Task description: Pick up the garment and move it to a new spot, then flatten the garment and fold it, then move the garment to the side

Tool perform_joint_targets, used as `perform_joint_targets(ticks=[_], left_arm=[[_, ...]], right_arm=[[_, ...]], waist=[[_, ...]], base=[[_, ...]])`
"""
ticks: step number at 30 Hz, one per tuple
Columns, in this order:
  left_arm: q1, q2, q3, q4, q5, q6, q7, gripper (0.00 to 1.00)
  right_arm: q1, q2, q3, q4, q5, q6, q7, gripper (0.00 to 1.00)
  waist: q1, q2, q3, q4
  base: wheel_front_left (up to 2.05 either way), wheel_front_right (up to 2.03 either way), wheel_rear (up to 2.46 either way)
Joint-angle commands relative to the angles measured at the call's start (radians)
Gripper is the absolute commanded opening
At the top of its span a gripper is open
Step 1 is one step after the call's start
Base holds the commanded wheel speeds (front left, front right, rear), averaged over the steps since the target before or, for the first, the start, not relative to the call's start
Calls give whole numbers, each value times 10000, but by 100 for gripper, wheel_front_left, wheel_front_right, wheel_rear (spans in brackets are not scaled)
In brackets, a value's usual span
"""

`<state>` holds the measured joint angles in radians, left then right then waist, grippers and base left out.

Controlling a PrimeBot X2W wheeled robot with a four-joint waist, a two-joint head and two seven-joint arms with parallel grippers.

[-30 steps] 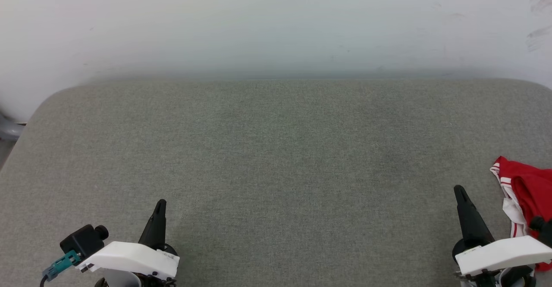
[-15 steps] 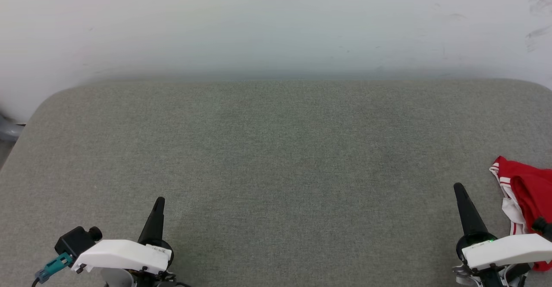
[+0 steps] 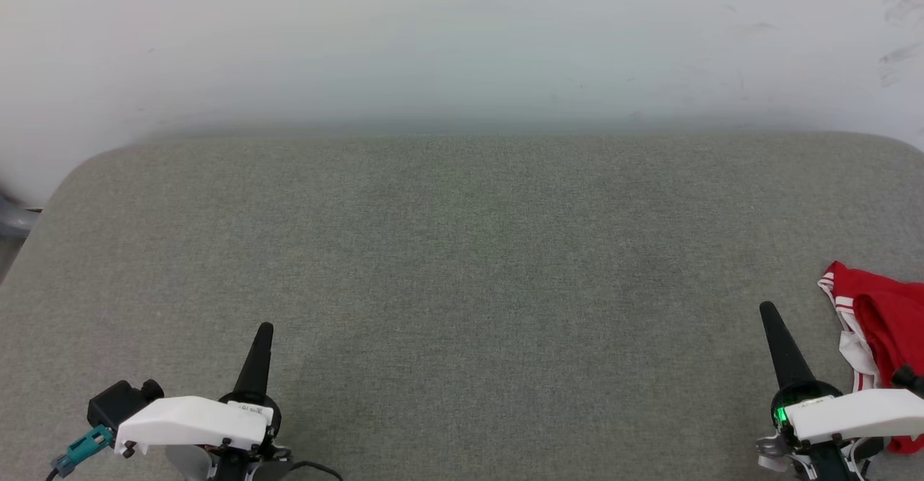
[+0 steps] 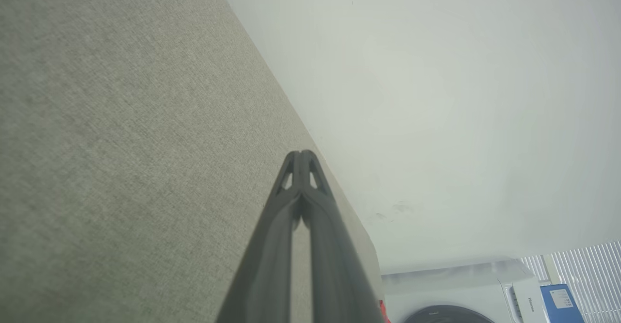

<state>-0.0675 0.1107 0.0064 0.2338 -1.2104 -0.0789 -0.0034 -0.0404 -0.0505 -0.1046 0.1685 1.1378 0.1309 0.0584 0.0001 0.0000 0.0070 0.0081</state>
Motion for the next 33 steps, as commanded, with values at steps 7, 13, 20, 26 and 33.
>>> perform_joint_targets(ticks=[7, 13, 20, 26, 33], left_arm=[[-262, -112, 241, -21, -734, -131, 210, 0], [-301, -182, 364, -1, -1214, -201, 367, 0], [-321, -267, 515, 23, -1743, -261, 528, 0], [-348, -345, 616, 41, -2173, -308, 654, 0], [-389, -415, 754, 58, -2644, -366, 799, 0]], right_arm=[[-309, 1, -29, 86, 885, -1, 116, 0], [-369, 2, -38, 184, 1447, -1, 193, 0], [-462, 2, -51, 301, 2070, -2, 262, 0], [-495, 3, -60, 394, 2574, -2, 309, 0], [-569, 3, -70, 489, 3134, -2, 398, 0]], waist=[[0, 0, -5, -11], [0, 0, -9, -19], [-1, 0, -14, -29], [-1, 0, -18, -37], [-1, 0, -23, -47]], base=[[0, 0, 0], [0, 0, 0], [0, 0, 0], [0, 0, 0], [0, 0, 0]])
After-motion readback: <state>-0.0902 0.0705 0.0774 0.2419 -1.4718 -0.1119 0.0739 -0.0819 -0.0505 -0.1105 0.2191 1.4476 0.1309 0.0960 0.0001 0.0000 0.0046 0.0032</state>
